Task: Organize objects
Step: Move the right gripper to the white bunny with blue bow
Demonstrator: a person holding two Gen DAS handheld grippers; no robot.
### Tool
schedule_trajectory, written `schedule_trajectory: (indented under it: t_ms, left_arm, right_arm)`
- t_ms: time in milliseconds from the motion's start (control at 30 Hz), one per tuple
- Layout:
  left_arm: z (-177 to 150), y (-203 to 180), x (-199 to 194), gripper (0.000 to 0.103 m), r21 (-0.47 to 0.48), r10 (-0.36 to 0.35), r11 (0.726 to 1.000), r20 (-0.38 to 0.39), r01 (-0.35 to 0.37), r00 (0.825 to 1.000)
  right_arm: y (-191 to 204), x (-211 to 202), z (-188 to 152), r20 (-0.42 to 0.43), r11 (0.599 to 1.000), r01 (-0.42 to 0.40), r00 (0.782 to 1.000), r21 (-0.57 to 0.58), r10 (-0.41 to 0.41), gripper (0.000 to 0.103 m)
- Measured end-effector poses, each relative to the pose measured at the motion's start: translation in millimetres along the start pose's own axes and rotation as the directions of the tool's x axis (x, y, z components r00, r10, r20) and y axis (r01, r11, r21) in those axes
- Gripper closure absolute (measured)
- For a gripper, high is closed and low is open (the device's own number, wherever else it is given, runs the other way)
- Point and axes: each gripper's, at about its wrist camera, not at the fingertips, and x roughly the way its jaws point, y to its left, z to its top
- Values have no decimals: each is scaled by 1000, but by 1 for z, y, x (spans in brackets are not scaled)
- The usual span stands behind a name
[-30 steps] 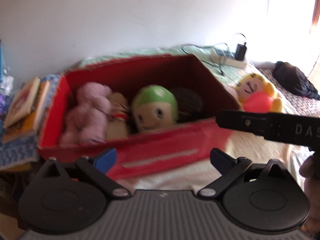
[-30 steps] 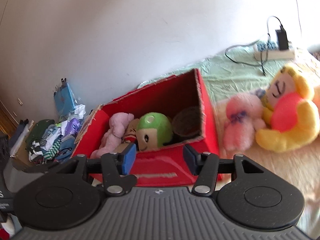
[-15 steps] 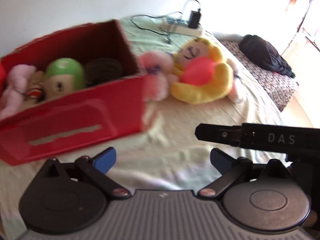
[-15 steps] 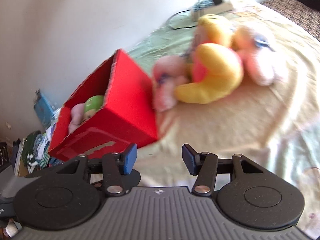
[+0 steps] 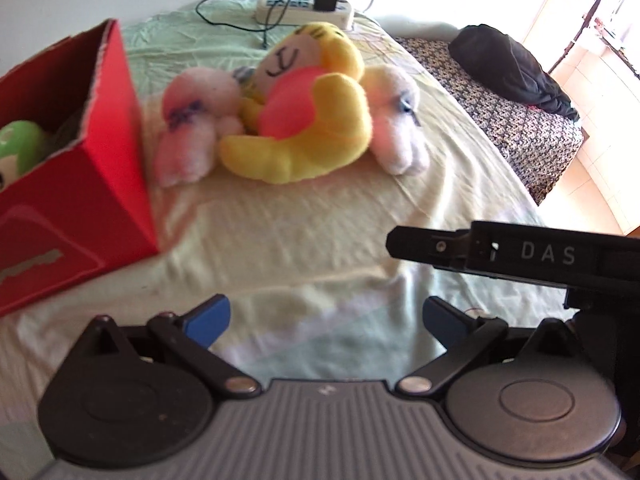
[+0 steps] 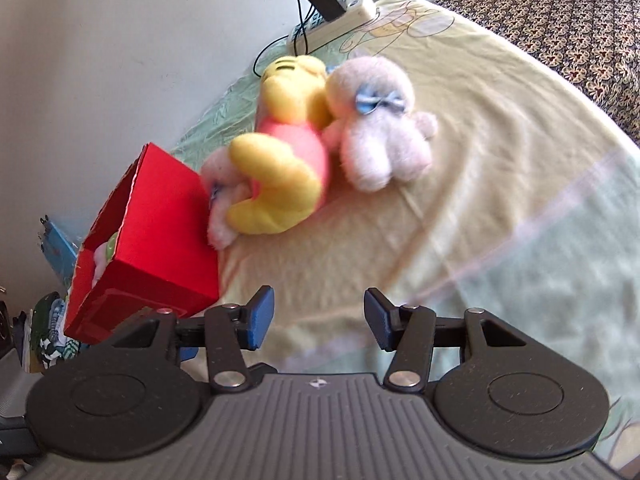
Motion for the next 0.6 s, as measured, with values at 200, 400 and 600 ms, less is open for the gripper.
schedule_trajectory:
  t_ms: [200,400,600]
  left_arm:
    - [2,-13,7,1,-10,-12,1000,-19,12,1000]
    - [0,-10,16,1,-68,-29,997,-69,25,997]
    - [12,-7,28,2,-84,15,996,-106,-24,994]
  right_arm:
    - [-21,-3,16,-3,1000,-9,1000,6,9,49]
    - [-34,5,32,-8,999,-17,1000,33,17,49]
    - [-45,14,58,14,1000,-1,1000,11,1,49]
